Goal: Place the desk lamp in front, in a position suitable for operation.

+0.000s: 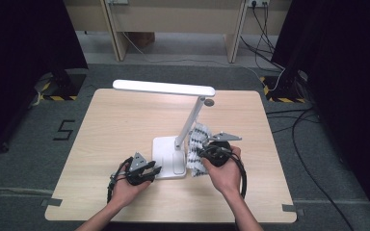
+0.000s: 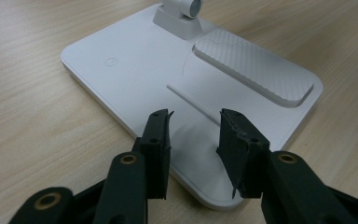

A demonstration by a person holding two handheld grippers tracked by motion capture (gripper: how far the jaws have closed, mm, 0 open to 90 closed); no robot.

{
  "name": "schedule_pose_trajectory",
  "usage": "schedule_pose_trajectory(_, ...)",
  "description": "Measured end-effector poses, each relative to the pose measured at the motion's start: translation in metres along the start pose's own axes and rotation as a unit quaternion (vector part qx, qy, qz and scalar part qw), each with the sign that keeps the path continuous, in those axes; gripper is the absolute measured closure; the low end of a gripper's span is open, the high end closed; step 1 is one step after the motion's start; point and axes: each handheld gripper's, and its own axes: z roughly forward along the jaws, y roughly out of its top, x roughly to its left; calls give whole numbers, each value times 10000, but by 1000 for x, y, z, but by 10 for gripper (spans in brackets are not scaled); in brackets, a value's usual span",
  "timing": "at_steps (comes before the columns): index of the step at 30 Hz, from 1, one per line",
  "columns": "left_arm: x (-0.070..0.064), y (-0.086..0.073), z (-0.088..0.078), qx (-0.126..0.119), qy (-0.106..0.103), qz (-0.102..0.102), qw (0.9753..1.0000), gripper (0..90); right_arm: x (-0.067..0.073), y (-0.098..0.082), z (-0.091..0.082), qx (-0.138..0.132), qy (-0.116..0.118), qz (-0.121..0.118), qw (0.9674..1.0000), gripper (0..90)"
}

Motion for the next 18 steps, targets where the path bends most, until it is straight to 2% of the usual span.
schedule_pose_trajectory(10,-1,-1,-1,-14,0,-26,10000,616,12,1,8,55,102,-119,9999,799)
schedule_pose_trajectory(12,0,0,-2,-4,-30,-178,9998,591,15,2,11,68,150,-129,9998,799)
schedule_pose_trajectory(13,0,0,-2,-4,-30,-178,9998,575,15,2,11,68,150,-129,9998,799)
schedule_pose_trajectory(14,1,1,-4,-71,-97,-287,9995,575,17,3,11,80,164,-129,9998,799)
schedule_pose_trajectory(15,1,5,-9,-214,-153,-407,9988,532,21,4,14,63,204,-148,9997,799)
schedule_pose_trajectory(17,2,8,-14,-310,-189,-462,9983,504,22,5,15,53,232,-171,9996,799)
schedule_pose_trajectory(18,2,13,-20,-443,-268,-557,9971,480,26,7,18,54,267,-197,9994,799)
